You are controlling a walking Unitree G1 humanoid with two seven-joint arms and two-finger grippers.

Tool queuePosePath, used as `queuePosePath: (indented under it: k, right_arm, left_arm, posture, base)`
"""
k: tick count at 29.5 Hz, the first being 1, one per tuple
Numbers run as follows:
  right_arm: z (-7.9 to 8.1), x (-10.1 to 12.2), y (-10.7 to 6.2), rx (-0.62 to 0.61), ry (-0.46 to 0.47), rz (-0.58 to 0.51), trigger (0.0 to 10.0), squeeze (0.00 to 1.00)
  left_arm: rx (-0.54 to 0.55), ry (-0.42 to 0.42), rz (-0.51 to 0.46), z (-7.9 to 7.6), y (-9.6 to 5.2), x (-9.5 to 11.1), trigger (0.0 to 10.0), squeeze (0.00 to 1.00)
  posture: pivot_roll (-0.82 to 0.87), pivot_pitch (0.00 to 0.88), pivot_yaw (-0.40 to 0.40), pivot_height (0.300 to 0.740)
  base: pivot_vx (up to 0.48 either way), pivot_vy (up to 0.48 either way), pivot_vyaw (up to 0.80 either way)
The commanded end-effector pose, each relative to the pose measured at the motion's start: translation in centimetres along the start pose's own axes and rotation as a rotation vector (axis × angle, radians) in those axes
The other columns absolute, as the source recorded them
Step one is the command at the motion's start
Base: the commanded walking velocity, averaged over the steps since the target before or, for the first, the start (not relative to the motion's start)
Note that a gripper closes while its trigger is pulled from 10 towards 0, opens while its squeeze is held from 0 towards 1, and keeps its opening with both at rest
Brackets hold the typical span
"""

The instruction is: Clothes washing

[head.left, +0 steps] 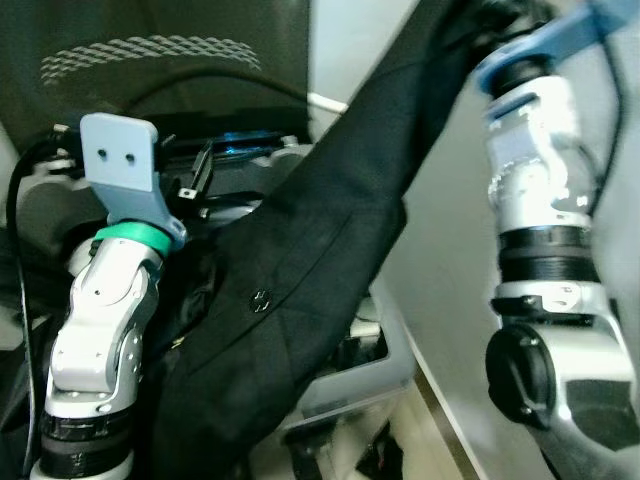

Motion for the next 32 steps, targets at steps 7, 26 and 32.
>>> queuePosePath:
  k: [7,26,32]
  right_arm:
    - [4.1,-4.3,-1.9,0.153,0.079,0.139,10.0,0.0]
    - [4.2,-5.2,-3.1,0.156,0.116,0.189,10.0,0.0]
    - [4.3,-5.2,-3.1,0.16,0.119,0.193,10.0,0.0]
  left_arm:
    - [0.068,0.017,0.04,1.4,-1.6,-0.2,10.0,0.0]
    - [0.088,0.021,0.096,0.7,-3.8,-1.3,10.0,0.0]
    - [0.094,0.009,0.098,0.7,-4.0,-1.2,10.0,0.0]
  posture:
    - [0.14,0.039,0.016,0.74]
    - [0.14,0.054,-0.015,0.74]
    - [0.14,0.055,-0.023,0.74]
  base:
    - [0.0,0.0,0.0]
    - [0.0,0.0,0.0]
    - [0.0,0.36,0.0]
Point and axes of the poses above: a point about 5 cm out from each wrist's last joint towards the gripper, its own y axis pointing out of the wrist towards the gripper, its own x axis along the axis of the wrist's last joint, z = x × y, the point moved 4 cm from there along y, pointing out of the wrist towards the gripper, and after that the axes turned 1 degree about y, right-handed, at the moved point
